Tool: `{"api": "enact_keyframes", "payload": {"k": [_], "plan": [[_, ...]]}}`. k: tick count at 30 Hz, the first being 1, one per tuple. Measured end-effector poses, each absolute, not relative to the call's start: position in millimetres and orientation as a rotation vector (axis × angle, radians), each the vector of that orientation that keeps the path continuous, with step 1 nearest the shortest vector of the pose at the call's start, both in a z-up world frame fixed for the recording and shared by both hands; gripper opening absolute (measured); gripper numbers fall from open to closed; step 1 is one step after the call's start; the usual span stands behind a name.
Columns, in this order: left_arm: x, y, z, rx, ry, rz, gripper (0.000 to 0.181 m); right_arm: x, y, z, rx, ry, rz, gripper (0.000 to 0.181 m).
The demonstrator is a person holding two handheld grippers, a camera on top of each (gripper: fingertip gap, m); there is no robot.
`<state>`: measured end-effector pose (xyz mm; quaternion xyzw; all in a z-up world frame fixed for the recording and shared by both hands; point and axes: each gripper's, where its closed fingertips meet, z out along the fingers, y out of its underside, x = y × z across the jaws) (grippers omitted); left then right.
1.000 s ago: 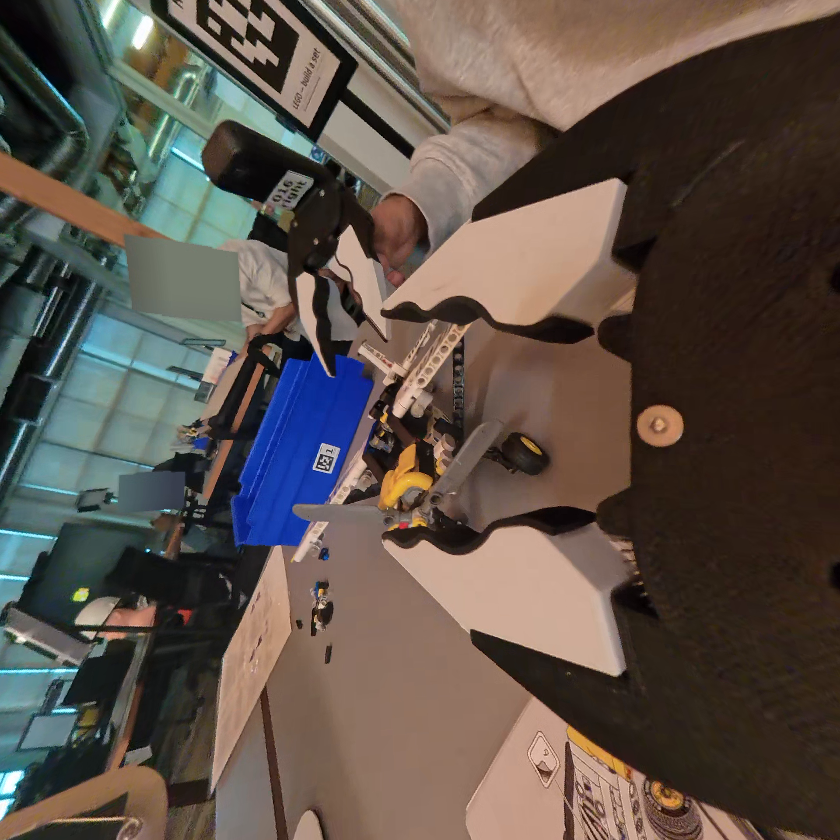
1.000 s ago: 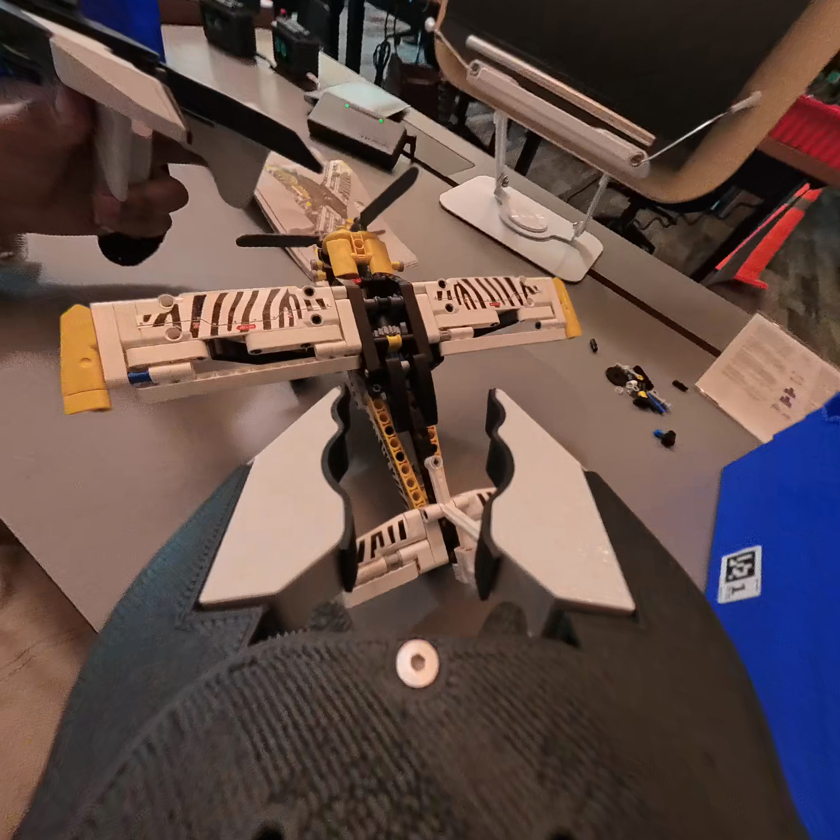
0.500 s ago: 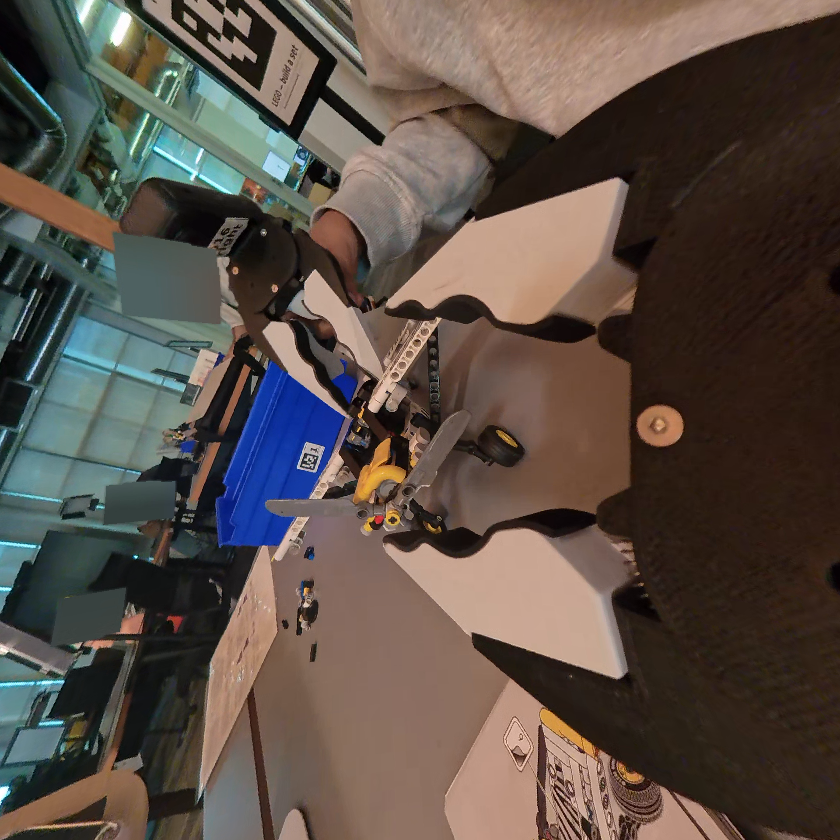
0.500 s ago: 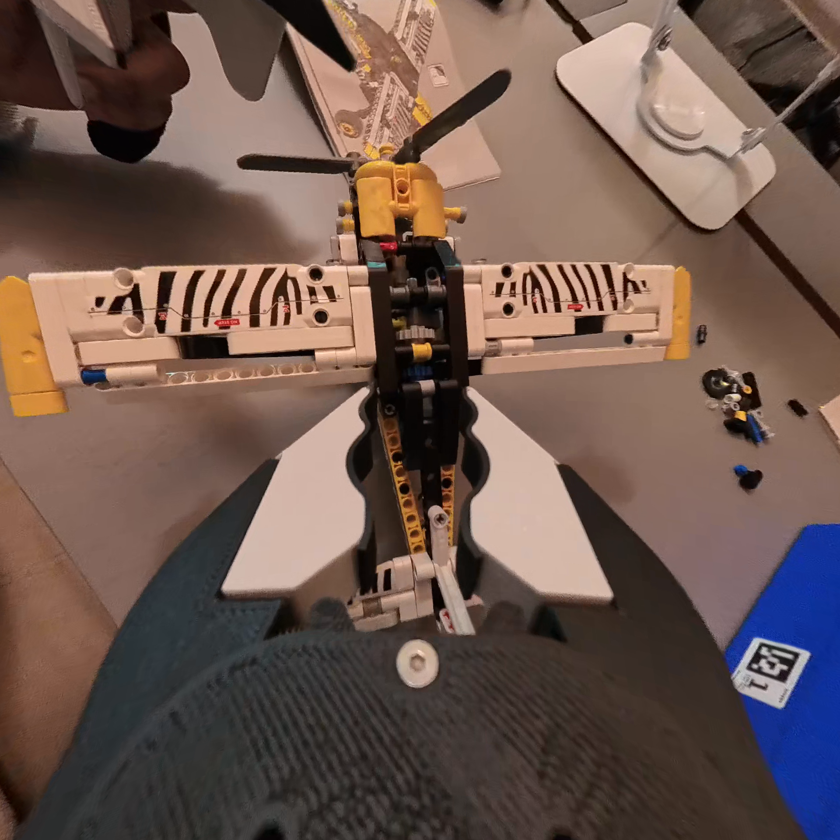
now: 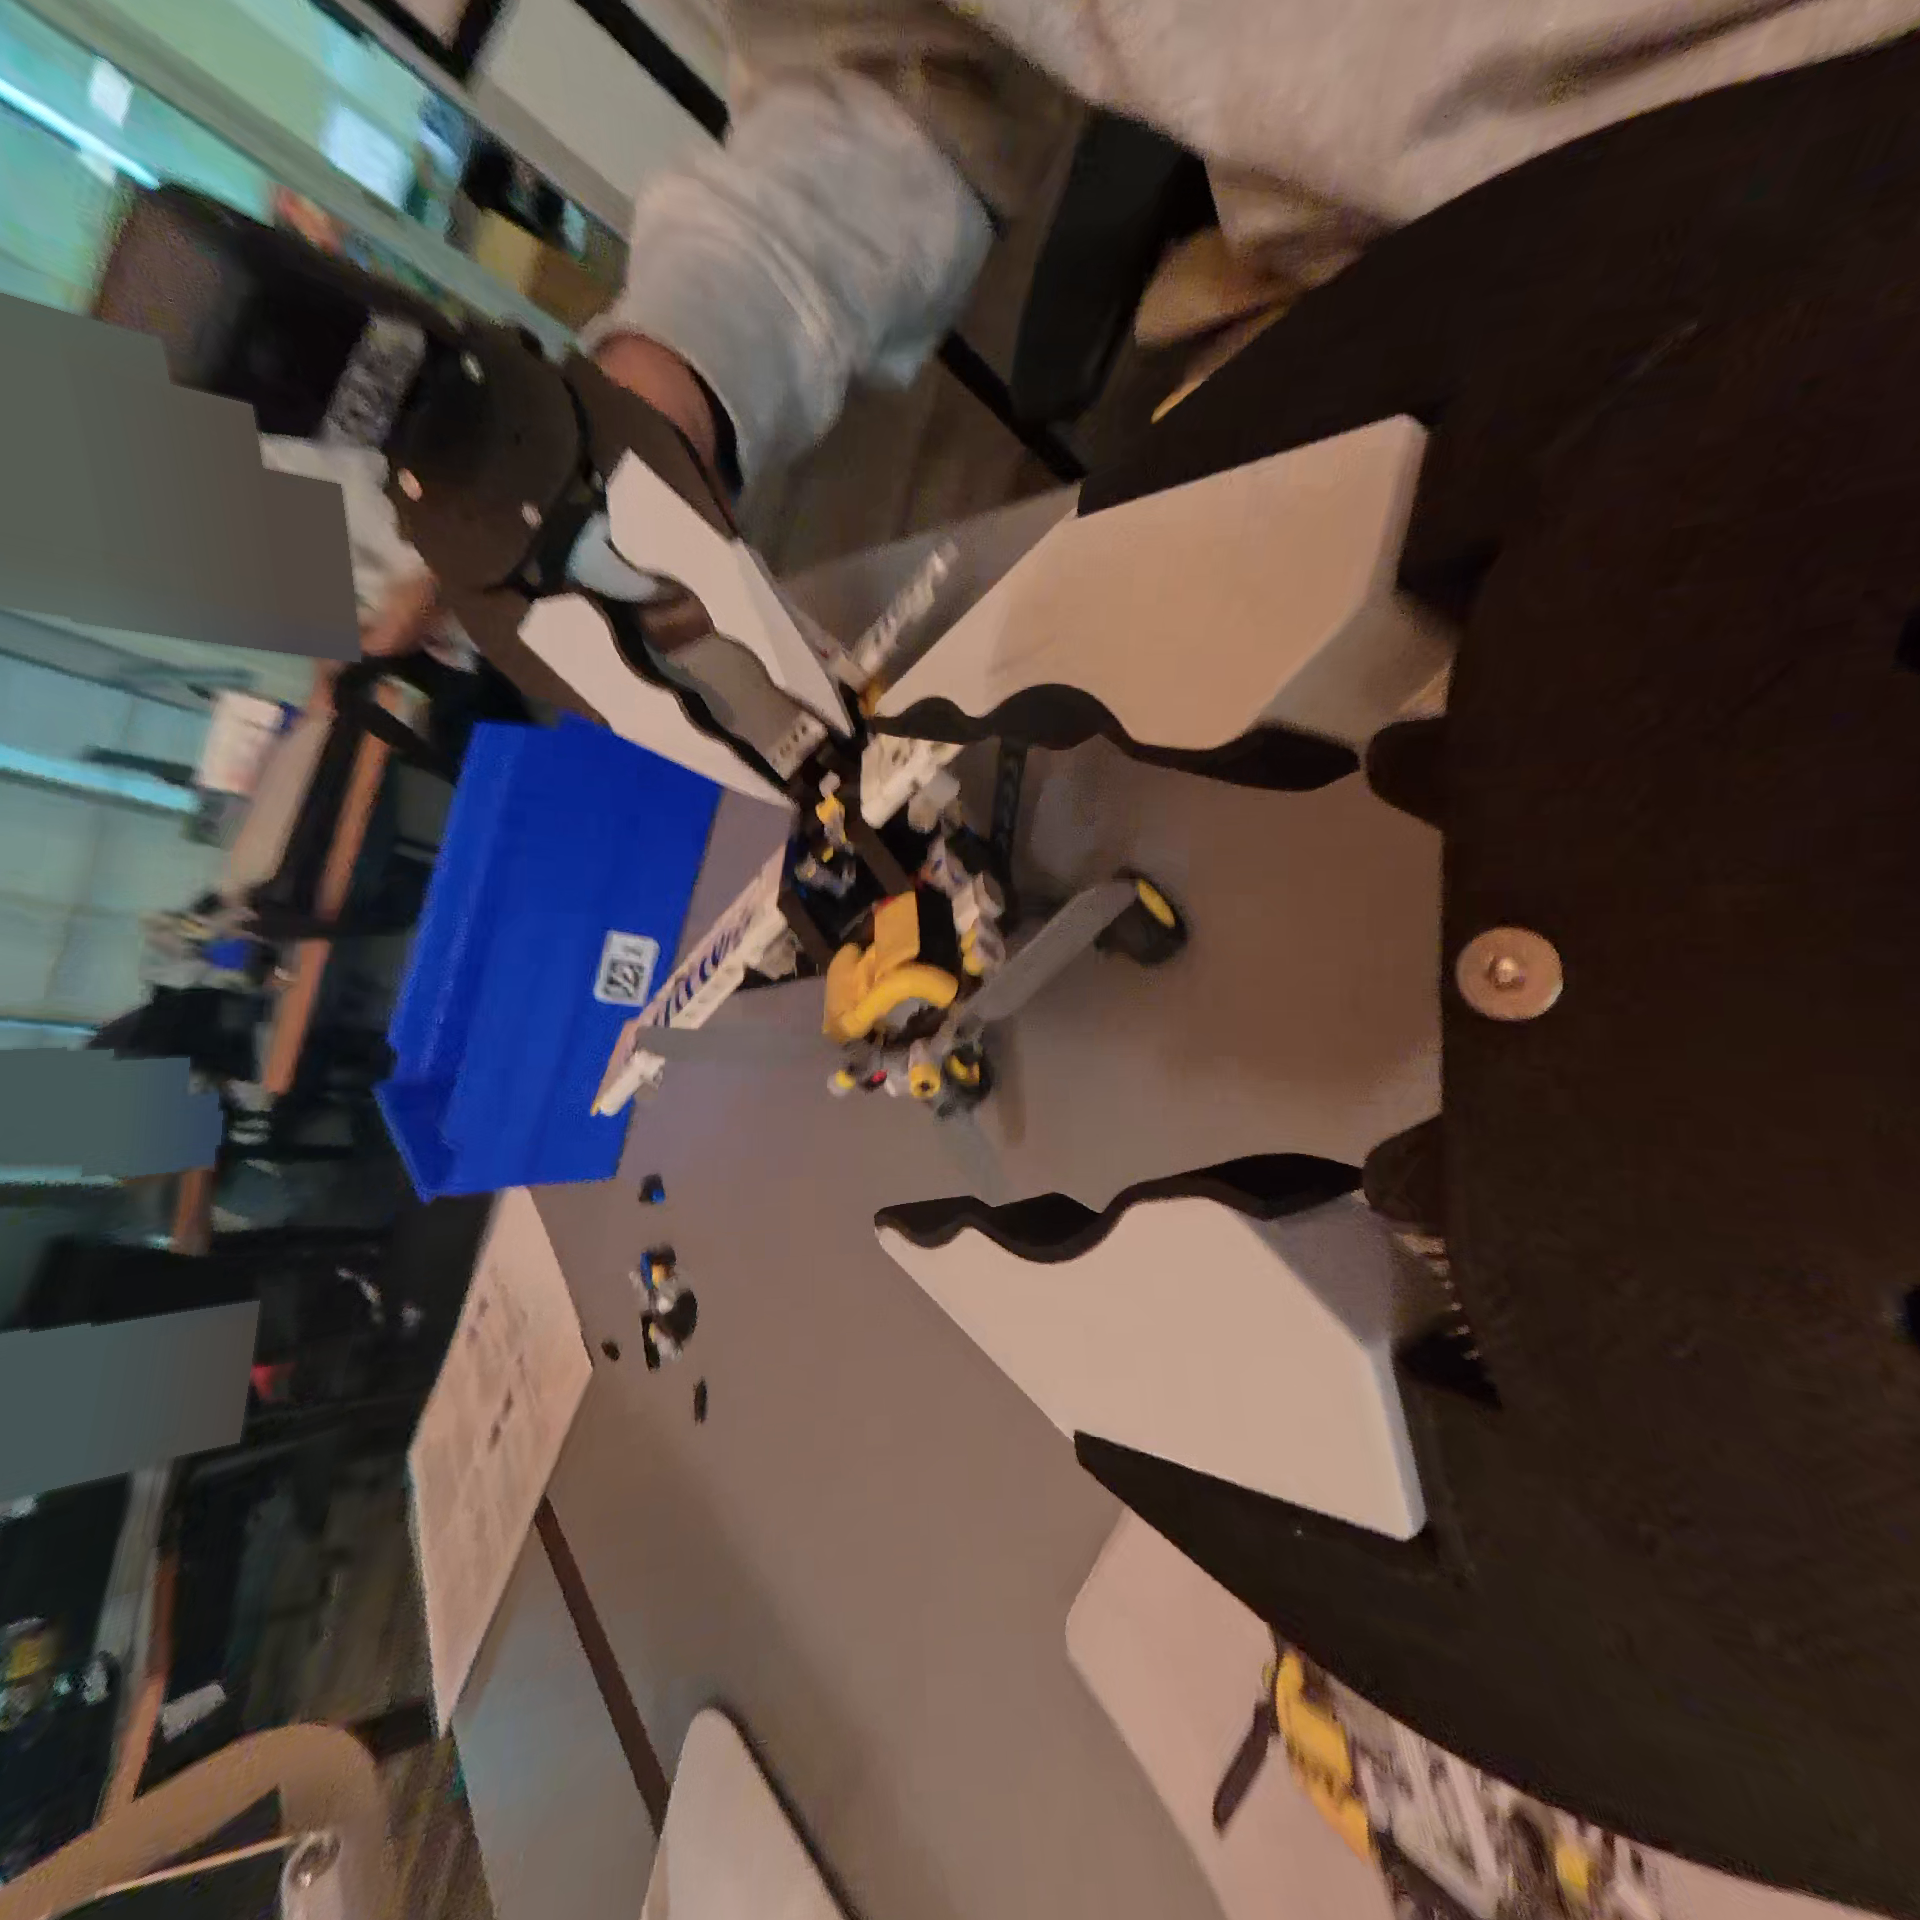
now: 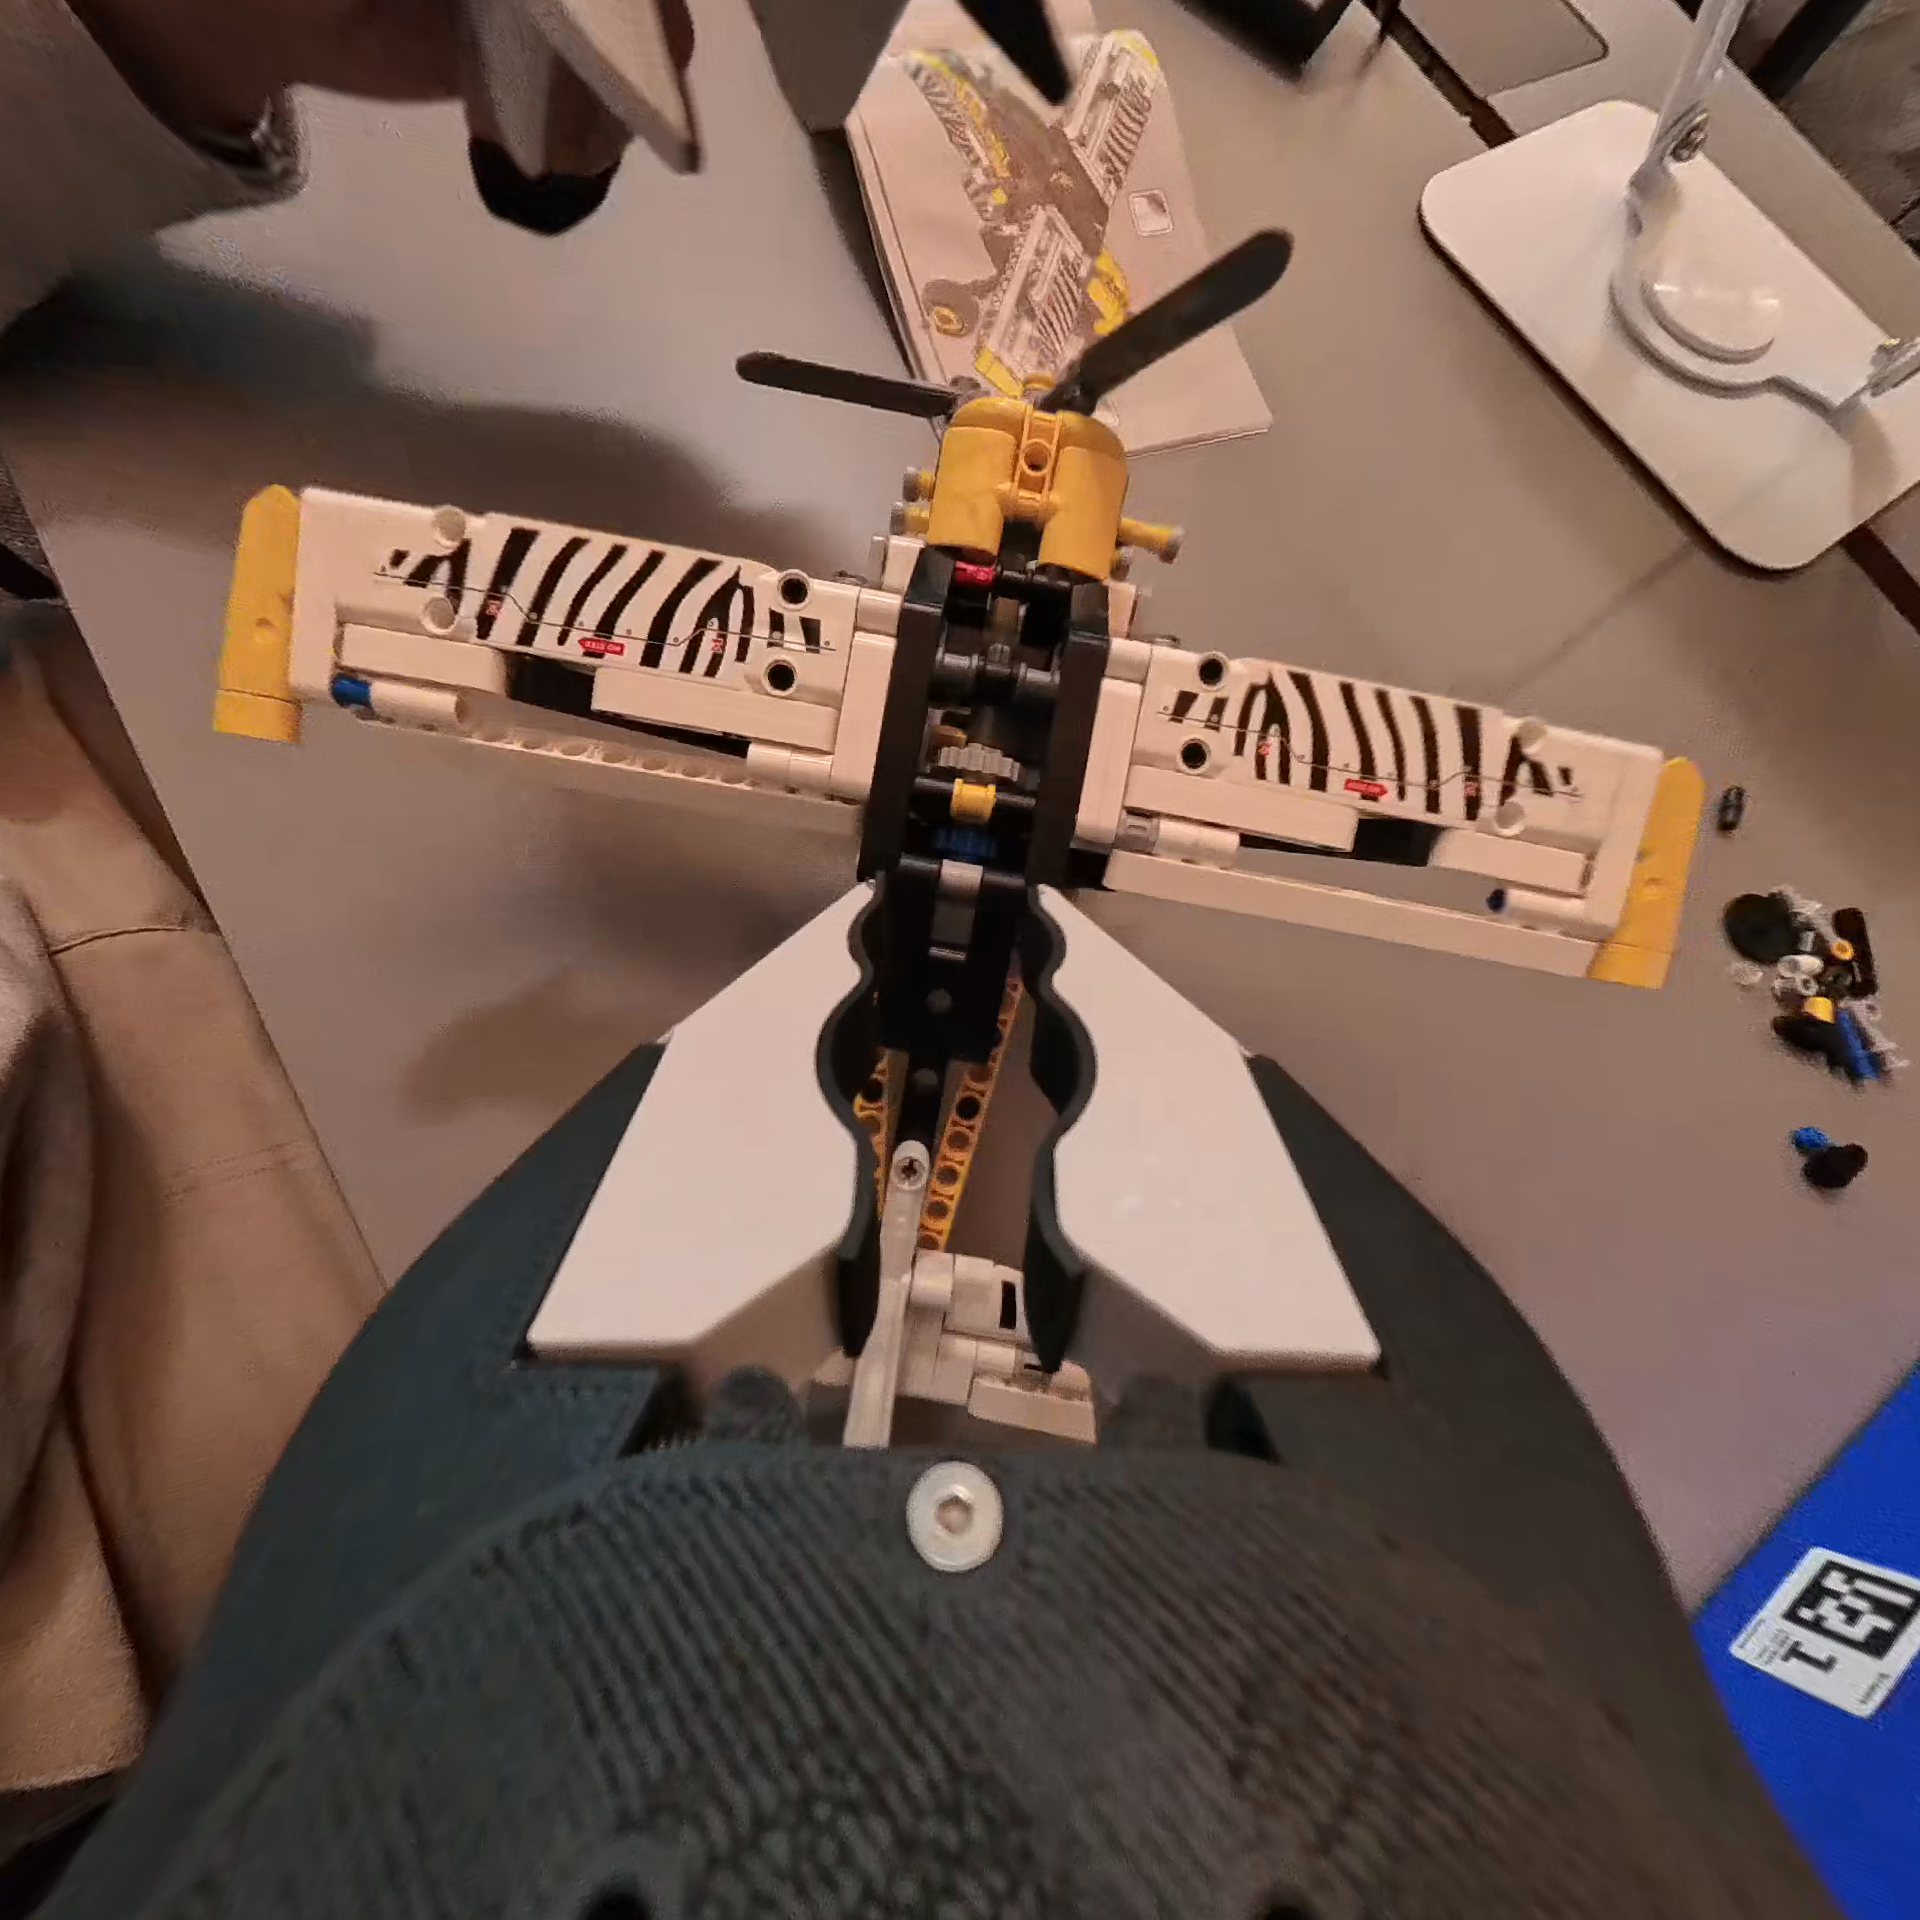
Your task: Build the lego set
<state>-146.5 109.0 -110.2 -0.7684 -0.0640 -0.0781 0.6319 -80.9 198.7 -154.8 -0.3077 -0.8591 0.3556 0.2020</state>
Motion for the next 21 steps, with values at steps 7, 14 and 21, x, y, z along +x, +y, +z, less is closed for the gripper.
{"api": "enact_keyframes", "payload": {"k": [7,14,21], "plan": [[-184,151,-125,-1.977,-0.084,-0.248,0.075,-83,199,-158,-0.761,-2.401,0.89,0.024],[-211,179,-146,-2.023,-0.128,-0.331,0.066,-84,199,-158,-0.736,-2.398,0.957,0.024],[-225,182,-192,-2.133,-0.235,-0.318,0.055,-85,198,-159,-0.721,-2.418,0.967,0.024]]}}
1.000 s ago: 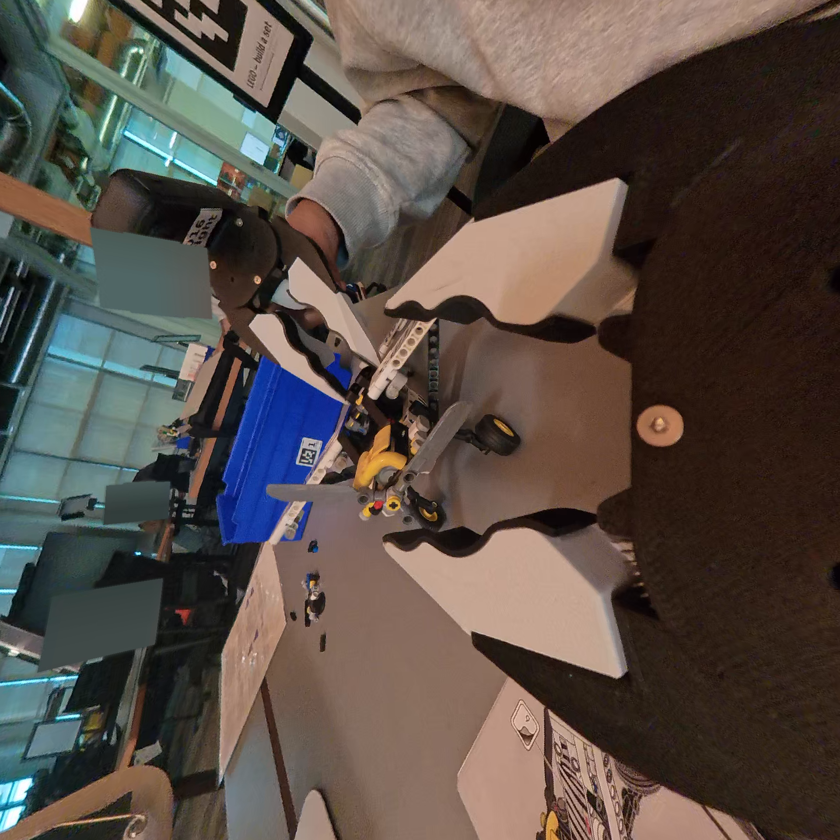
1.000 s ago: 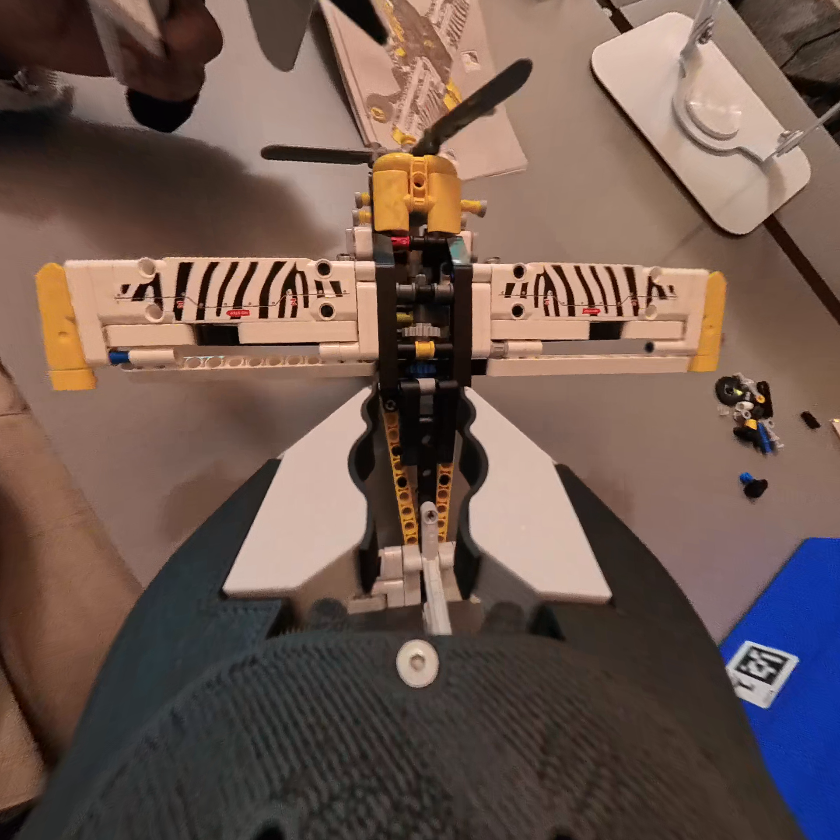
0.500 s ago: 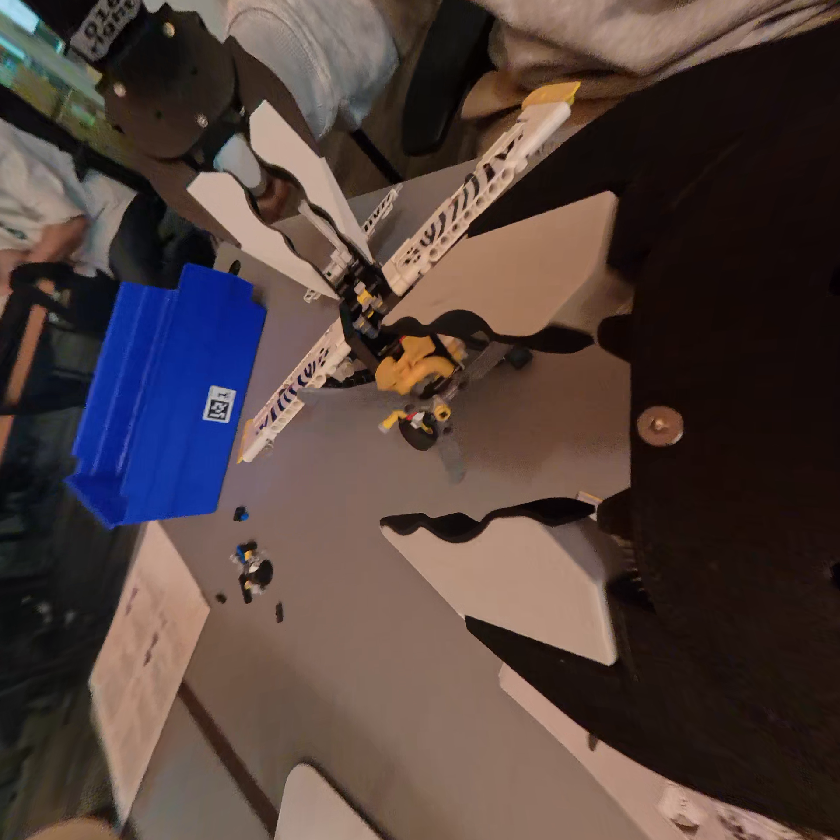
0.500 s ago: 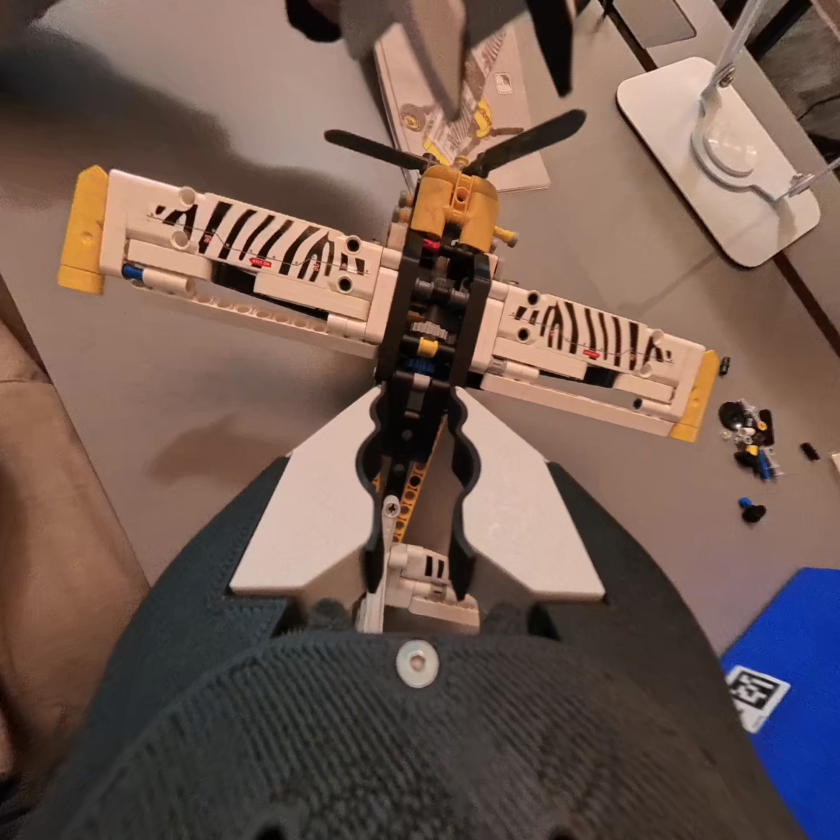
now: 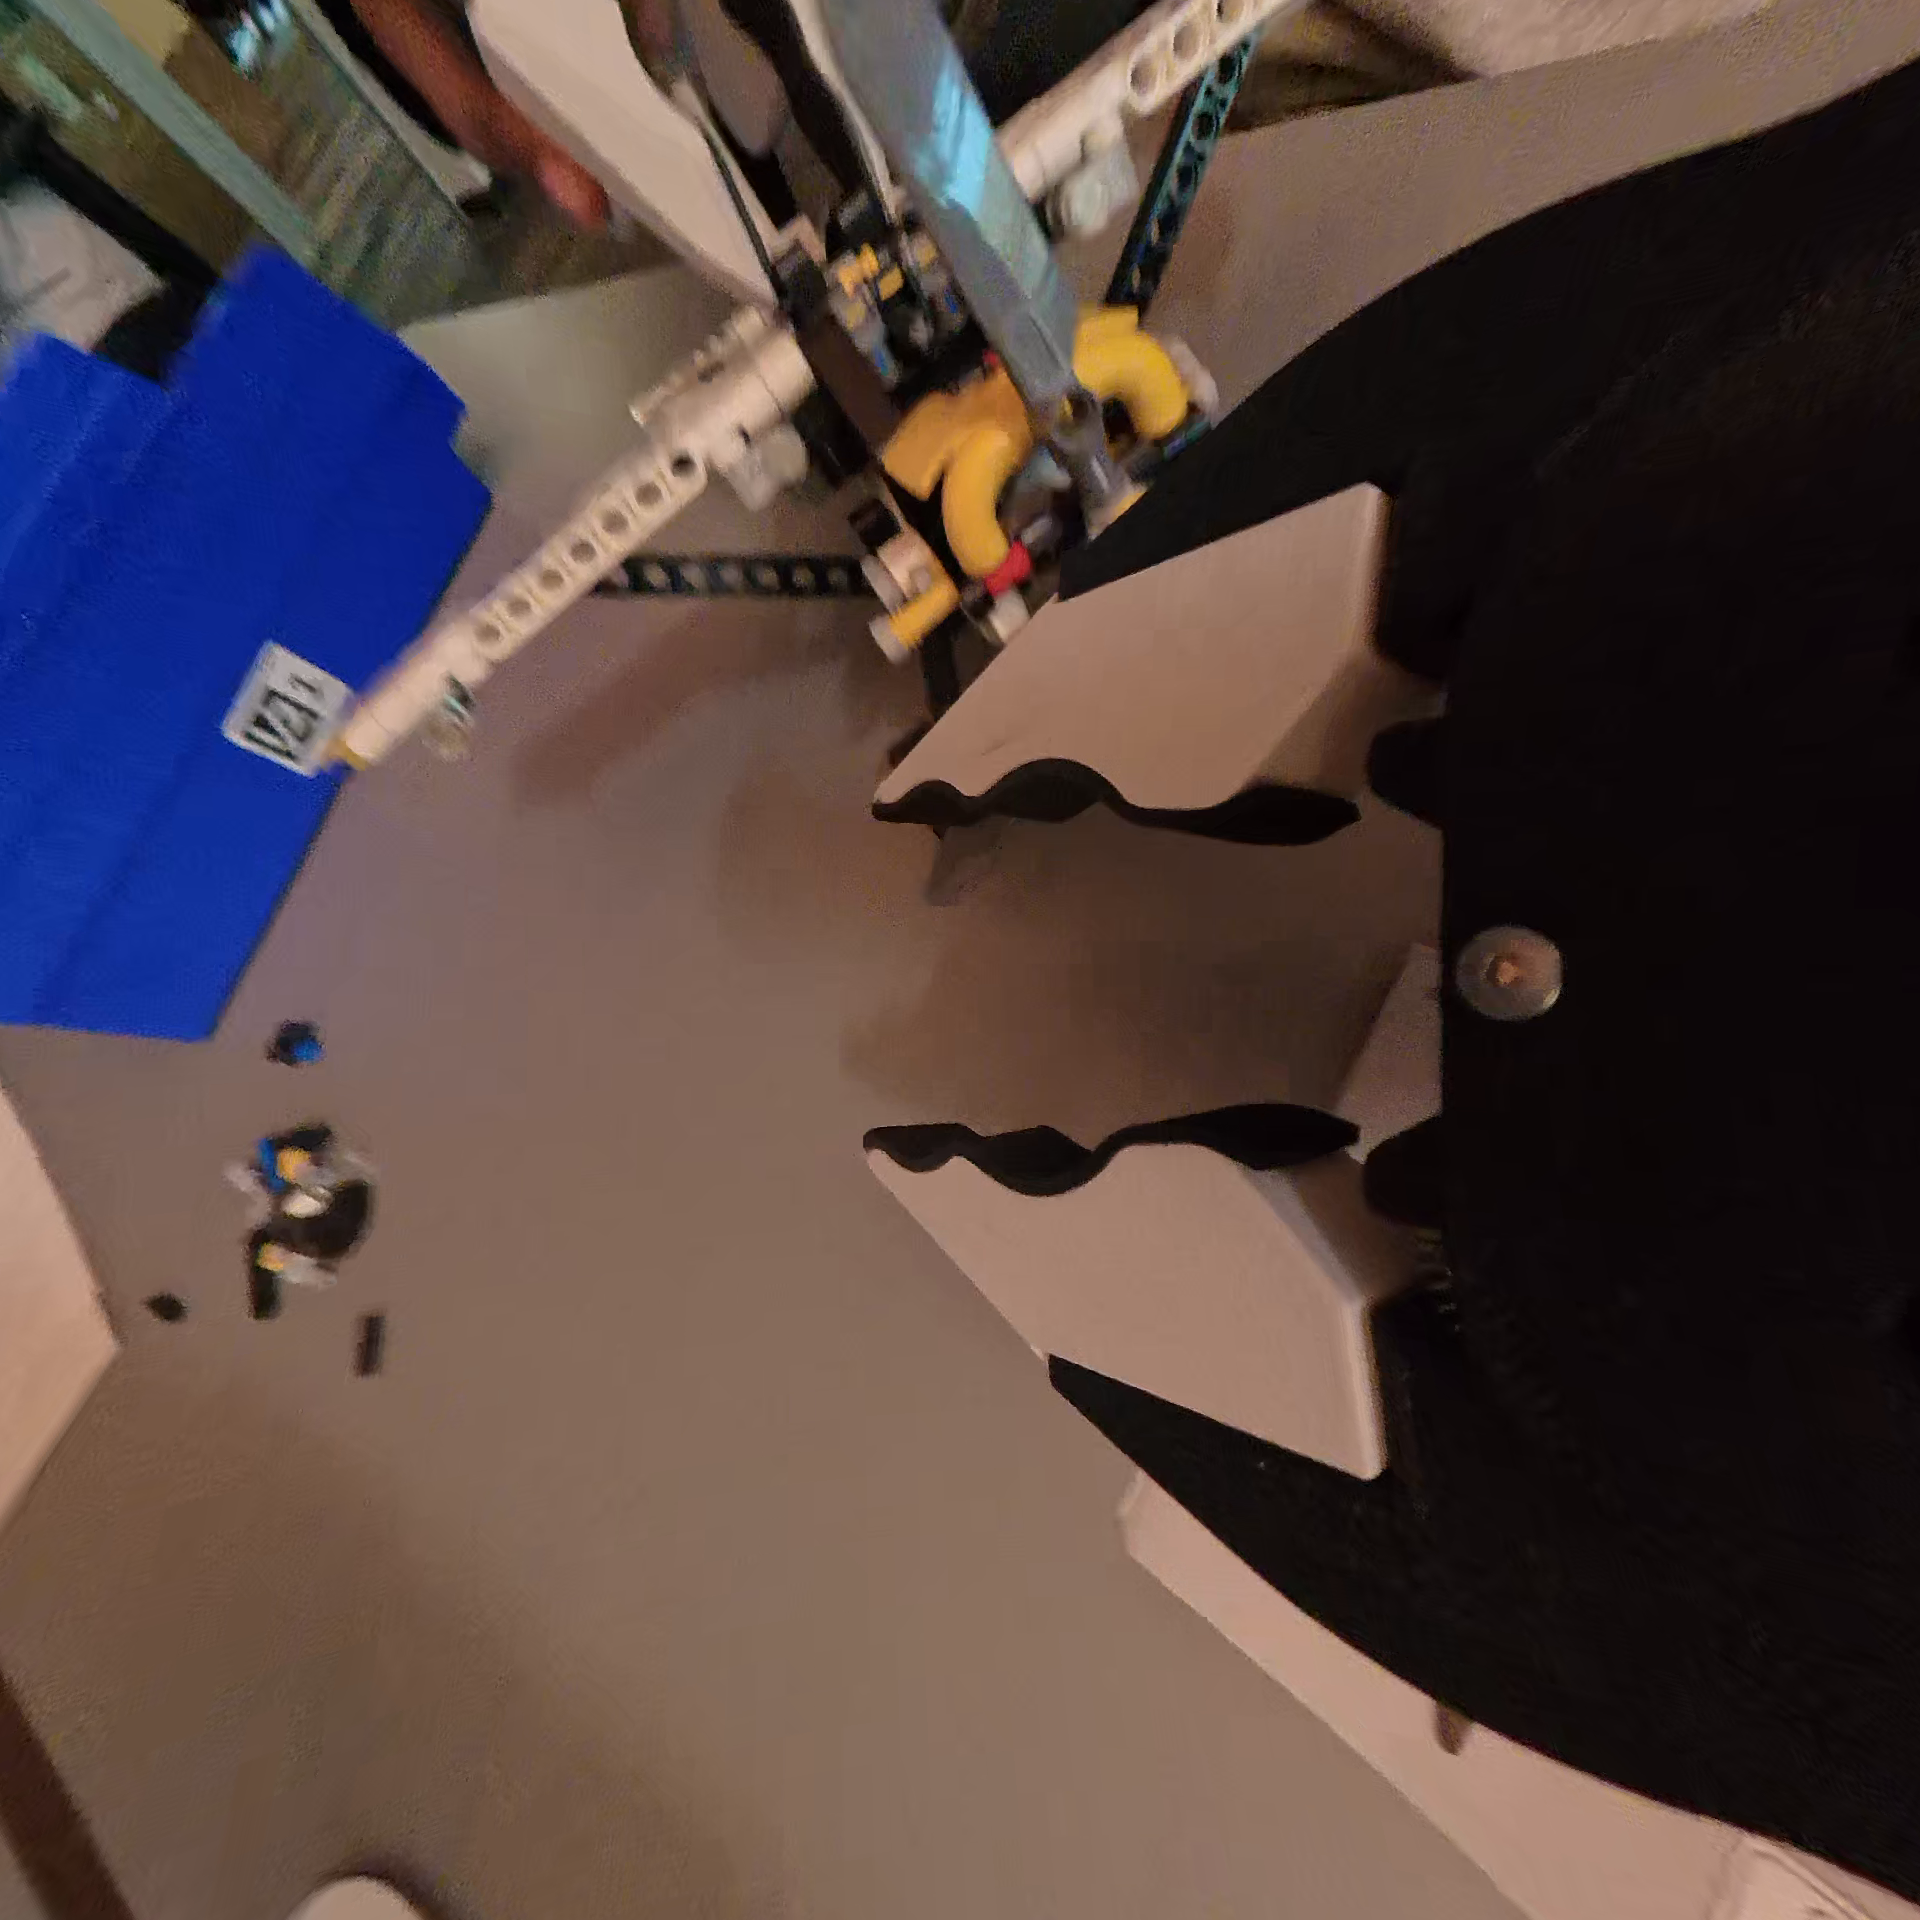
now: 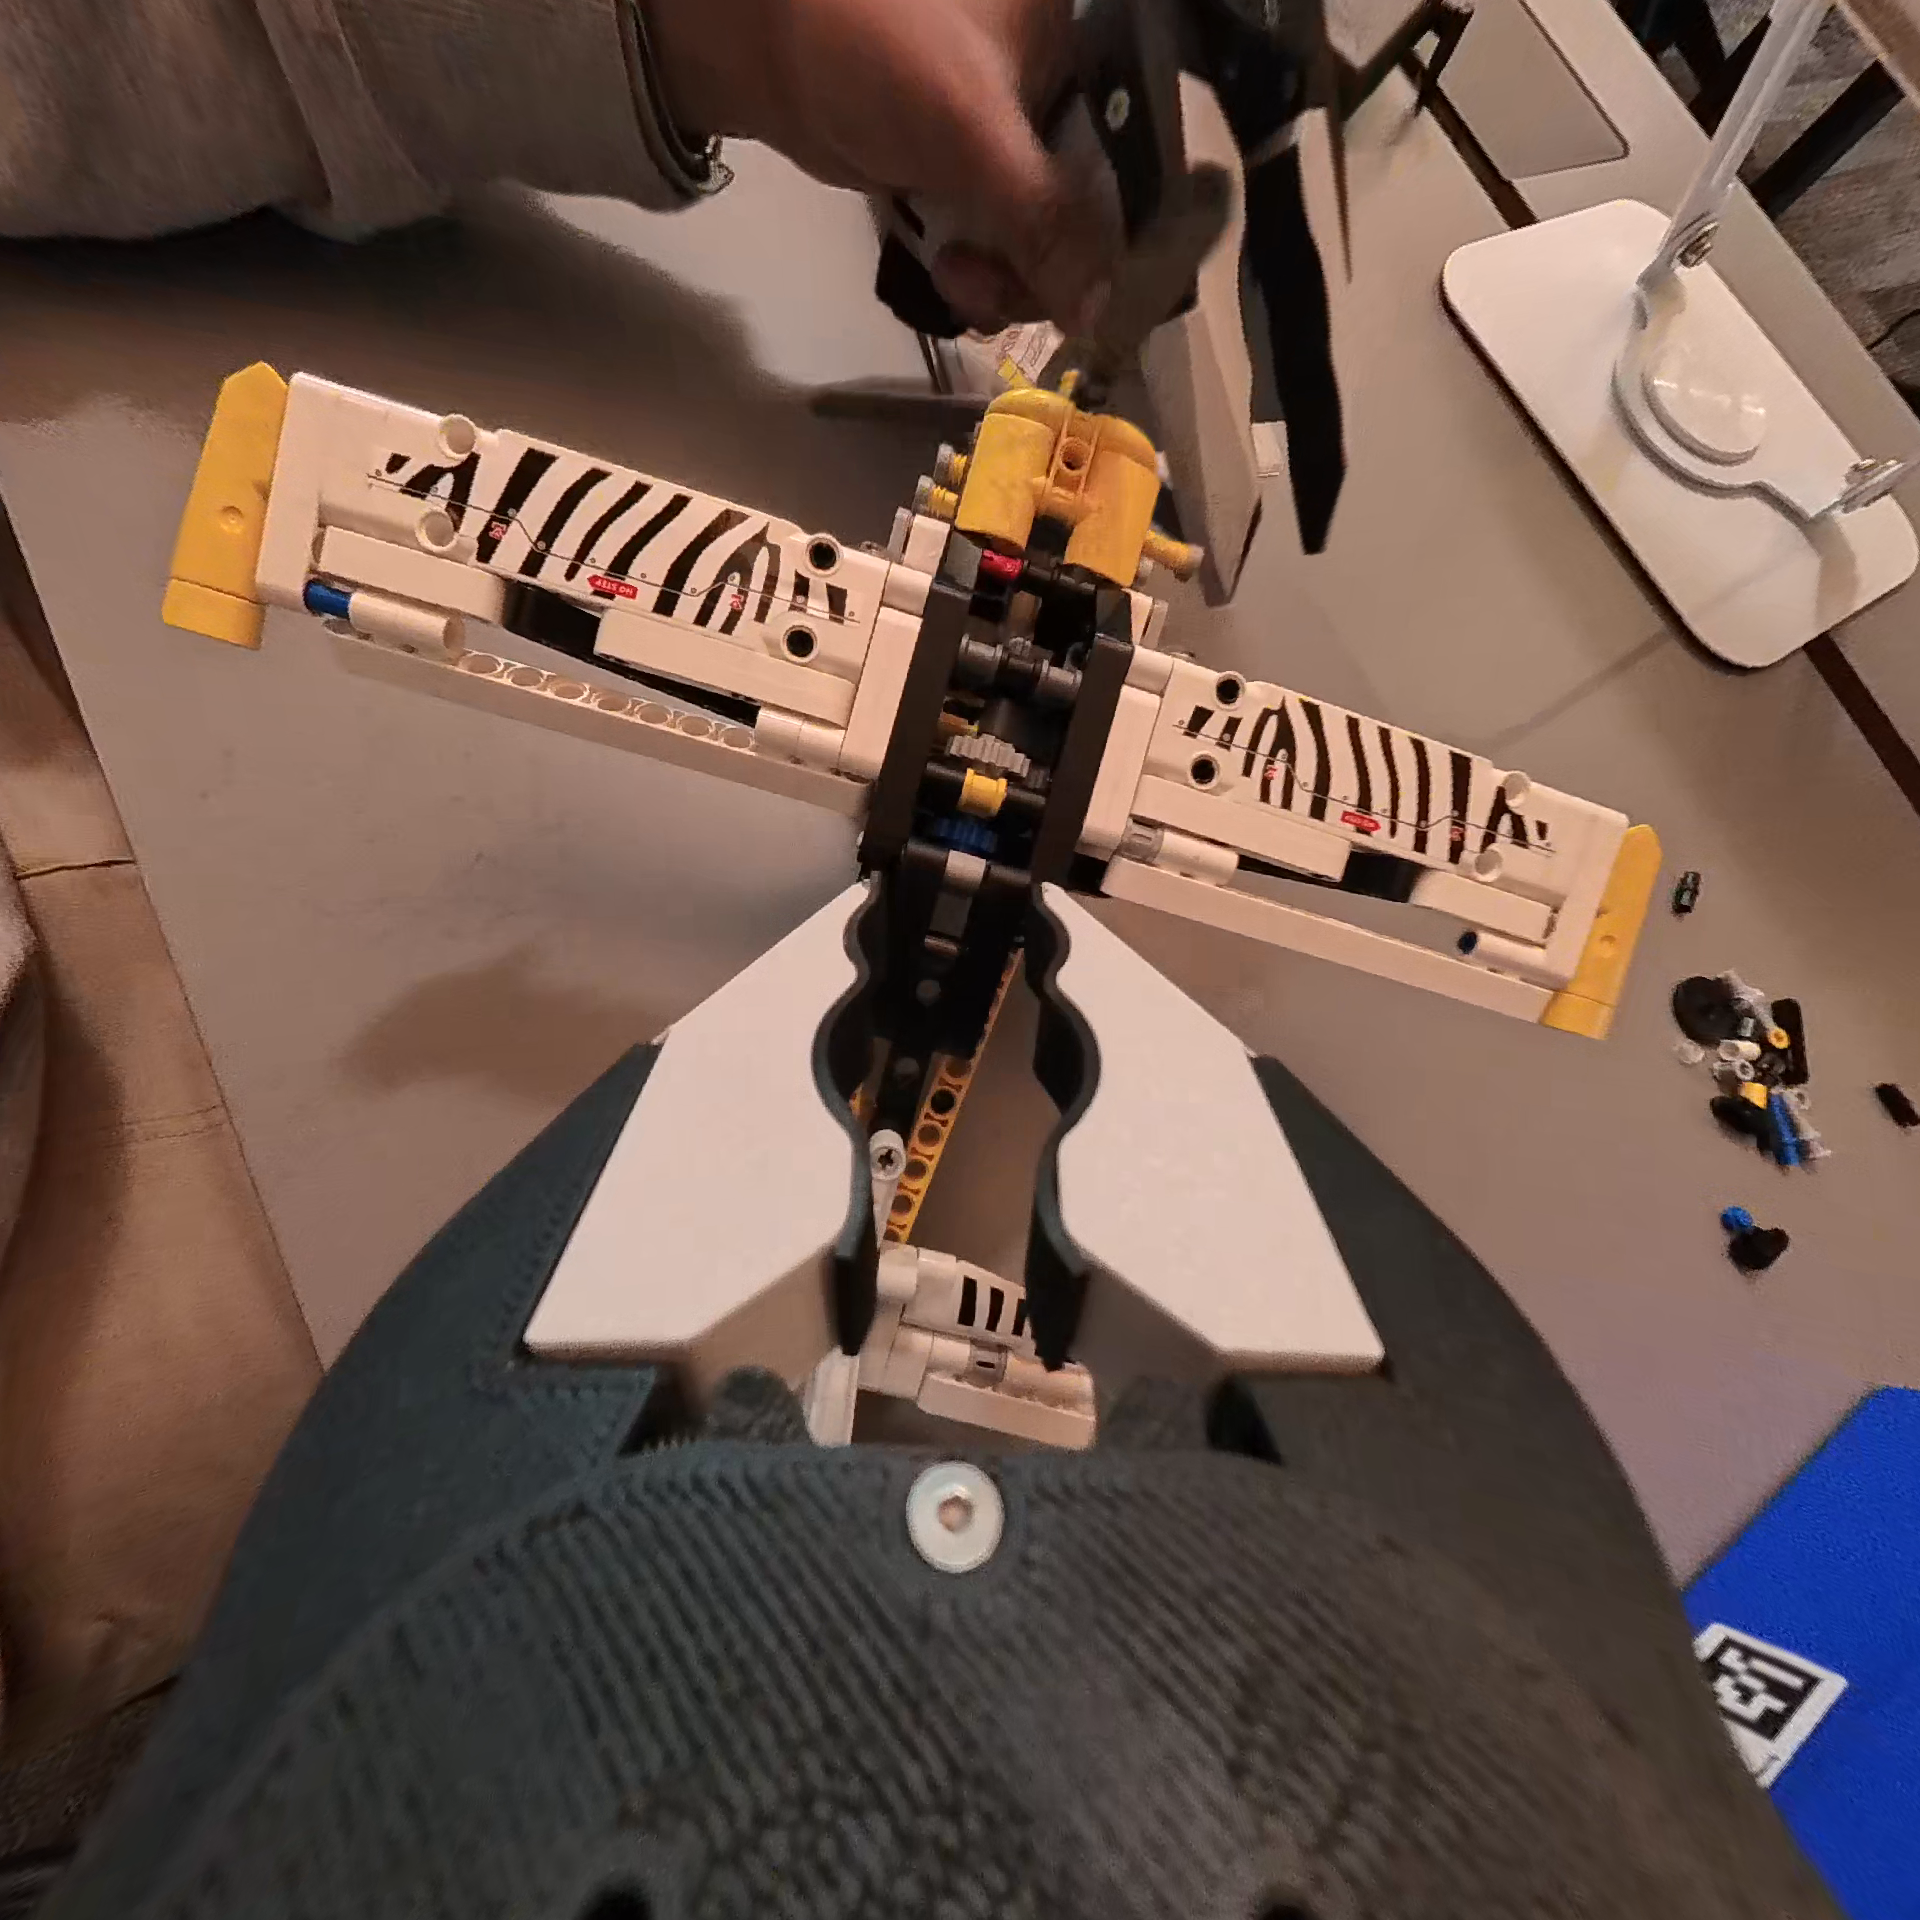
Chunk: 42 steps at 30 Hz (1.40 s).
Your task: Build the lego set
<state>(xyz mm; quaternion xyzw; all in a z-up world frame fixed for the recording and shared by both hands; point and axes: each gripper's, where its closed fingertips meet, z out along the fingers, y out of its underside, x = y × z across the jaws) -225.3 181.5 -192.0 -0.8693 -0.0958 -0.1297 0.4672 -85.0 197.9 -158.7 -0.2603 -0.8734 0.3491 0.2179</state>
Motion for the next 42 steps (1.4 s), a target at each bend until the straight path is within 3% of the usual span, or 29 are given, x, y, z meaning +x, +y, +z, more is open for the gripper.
{"api": "enact_keyframes", "payload": {"k": [4,16,22,31,33,36,40,42], "plan": [[-236,160,-217,-2.289,-0.275,-0.241,0.053,-85,198,-159,-0.719,-2.416,0.943,0.024],[-191,122,-208,-2.353,-0.128,-0.438,0.05,-84,200,-159,-0.719,-2.4,0.914,0.024],[-184,131,-176,-2.155,-0.111,-0.533,0.027,-84,200,-159,-0.725,-2.399,0.902,0.024],[-207,156,-157,-1.977,-0.219,-0.464,0.042,-86,199,-159,-0.72,-2.393,0.905,0.024],[-210,151,-153,-1.957,-0.202,-0.43,0.051,-86,199,-159,-0.716,-2.392,0.907,0.024],[-204,145,-136,-1.844,-0.139,-0.49,0.079,-86,199,-159,-0.715,-2.39,0.914,0.024],[-200,152,-111,-1.713,-0.095,-0.475,0.077,-86,199,-159,-0.713,-2.386,0.92,0.024],[-201,162,-113,-1.746,-0.093,-0.394,0.062,-86,199,-159,-0.716,-2.383,0.923,0.024]]}}
